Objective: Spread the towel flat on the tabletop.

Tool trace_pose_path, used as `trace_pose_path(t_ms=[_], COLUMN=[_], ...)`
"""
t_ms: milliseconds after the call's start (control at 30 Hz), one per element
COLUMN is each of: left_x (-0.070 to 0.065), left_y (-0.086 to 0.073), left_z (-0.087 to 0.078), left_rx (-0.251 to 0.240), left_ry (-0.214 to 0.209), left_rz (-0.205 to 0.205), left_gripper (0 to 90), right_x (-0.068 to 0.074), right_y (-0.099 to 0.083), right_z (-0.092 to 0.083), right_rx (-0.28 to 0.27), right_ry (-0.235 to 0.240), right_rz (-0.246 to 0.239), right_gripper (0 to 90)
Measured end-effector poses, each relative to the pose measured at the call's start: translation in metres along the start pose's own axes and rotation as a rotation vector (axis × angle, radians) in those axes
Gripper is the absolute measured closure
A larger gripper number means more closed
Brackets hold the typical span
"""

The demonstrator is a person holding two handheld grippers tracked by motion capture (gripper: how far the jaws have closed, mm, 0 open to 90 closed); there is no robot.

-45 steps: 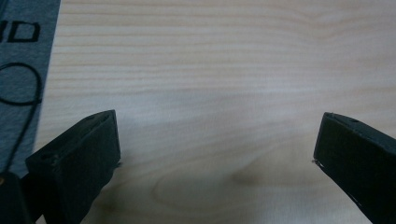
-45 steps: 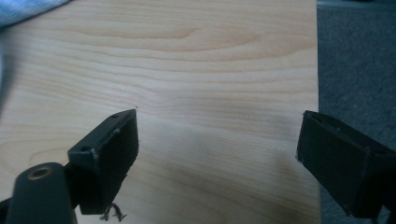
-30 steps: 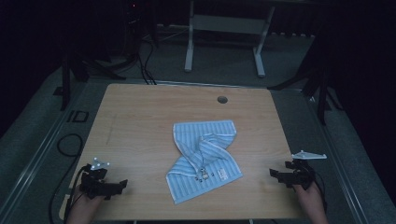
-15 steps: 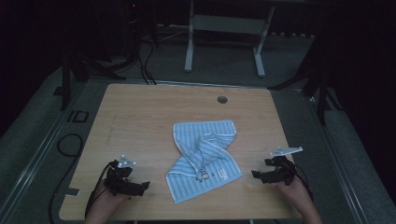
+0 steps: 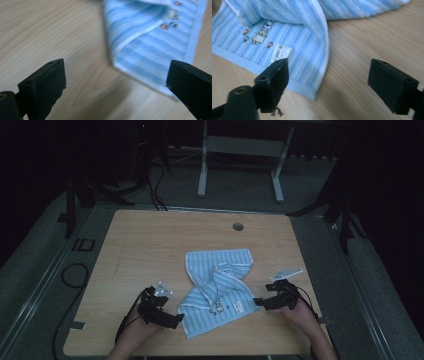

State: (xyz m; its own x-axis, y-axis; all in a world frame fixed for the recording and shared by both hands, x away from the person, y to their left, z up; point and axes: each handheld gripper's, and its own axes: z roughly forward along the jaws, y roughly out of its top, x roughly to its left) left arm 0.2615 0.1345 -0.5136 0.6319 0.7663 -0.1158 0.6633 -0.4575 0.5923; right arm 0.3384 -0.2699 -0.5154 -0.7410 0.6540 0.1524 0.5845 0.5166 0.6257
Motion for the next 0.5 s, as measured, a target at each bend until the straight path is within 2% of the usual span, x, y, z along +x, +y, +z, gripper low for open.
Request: trace_pose_path(t_ms=[167, 500], left_x=[-0.013, -0.034], left_y=[0.013, 0.034], left_z=[0.011, 0.033], left_rx=[0.017, 0.045], left_ry=[-0.023, -0.079], left_rz=[0.042, 0.12], left_gripper=[2.4, 7.1], right_x=[0.005, 0.017], right_y=[0.016, 0.053], right_z=[0.011, 0.033], right_rx=[0.011, 0.039], right_ry=[0.038, 0.067], right_rz=[-0.044, -0.15], right_gripper=[22.1, 32.7])
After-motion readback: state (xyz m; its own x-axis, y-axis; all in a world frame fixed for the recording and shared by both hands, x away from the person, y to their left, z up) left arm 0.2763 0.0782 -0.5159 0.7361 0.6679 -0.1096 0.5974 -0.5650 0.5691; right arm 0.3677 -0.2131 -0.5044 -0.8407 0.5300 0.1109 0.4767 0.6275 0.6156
